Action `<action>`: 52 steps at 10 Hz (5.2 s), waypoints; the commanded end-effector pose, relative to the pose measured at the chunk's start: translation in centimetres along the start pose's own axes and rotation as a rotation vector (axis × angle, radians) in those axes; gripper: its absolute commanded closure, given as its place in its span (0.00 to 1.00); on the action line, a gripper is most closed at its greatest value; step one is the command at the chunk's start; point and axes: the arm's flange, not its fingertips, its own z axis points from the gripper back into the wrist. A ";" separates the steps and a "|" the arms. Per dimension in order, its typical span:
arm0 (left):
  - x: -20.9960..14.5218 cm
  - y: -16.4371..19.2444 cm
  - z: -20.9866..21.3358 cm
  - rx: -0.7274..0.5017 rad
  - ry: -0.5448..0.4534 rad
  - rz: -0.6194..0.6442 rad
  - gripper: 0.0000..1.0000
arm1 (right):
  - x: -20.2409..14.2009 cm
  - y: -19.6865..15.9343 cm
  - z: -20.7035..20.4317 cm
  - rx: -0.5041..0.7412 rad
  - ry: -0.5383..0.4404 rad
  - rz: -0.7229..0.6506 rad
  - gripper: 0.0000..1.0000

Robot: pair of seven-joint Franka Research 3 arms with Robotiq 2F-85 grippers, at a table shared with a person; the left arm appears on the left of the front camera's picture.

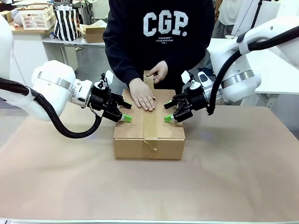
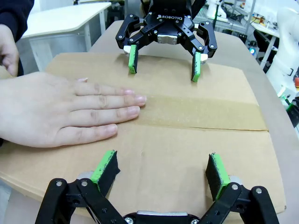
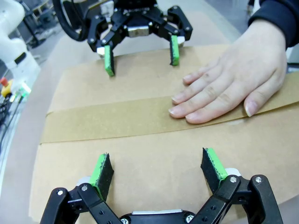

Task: Pack the gift set into the box.
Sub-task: Press and hold the closed box until the human finishes sealing it.

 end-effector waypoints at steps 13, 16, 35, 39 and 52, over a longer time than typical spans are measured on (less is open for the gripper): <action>-0.5 -0.1 0.0 -0.002 0.004 -0.008 0.00 | -0.5 0.3 -0.2 -0.013 -0.002 -0.002 0.00; -0.5 -0.1 0.0 -0.002 0.004 -0.008 0.00 | -0.5 0.3 -0.2 -0.013 -0.002 -0.002 0.00; -0.5 -0.1 0.0 -0.002 0.004 -0.008 0.00 | -0.5 0.3 -0.2 -0.013 -0.002 -0.002 0.00; -0.5 -0.1 0.0 -0.002 0.004 -0.008 0.00 | -0.5 0.3 -0.2 -0.013 -0.002 -0.002 0.00; 8.2 -5.5 6.6 -0.101 -0.288 0.392 0.00 | 4.6 6.9 5.8 0.136 -0.084 -0.378 0.00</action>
